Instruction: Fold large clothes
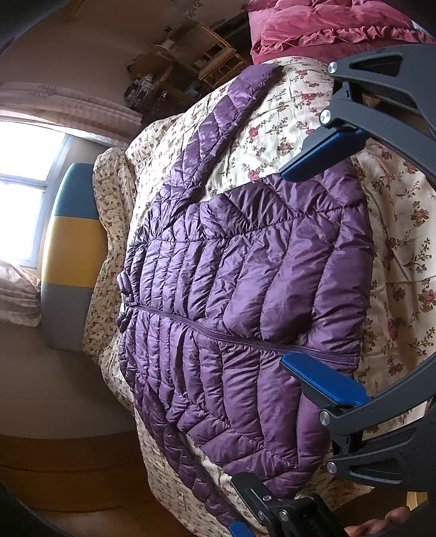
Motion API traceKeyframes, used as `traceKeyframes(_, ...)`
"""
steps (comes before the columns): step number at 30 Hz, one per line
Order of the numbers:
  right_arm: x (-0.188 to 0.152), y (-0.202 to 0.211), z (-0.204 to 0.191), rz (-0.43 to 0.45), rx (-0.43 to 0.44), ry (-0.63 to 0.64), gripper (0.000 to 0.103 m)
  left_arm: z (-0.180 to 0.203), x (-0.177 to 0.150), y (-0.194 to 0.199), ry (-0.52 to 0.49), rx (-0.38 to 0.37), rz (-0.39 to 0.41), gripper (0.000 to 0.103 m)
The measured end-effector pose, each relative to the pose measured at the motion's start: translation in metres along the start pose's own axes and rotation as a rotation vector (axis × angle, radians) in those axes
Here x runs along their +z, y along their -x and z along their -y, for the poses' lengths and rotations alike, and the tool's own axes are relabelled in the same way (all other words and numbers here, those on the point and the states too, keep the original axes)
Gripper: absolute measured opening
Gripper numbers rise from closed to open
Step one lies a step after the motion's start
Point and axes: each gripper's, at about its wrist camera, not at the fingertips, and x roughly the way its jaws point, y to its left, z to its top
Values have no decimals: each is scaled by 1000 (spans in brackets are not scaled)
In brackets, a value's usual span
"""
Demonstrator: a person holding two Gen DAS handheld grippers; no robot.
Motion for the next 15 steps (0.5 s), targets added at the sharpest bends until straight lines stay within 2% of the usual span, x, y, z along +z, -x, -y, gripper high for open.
traceKeyframes(15,2,-2,0,-8,6,-1,101,2,3,3,-2,0,9,100)
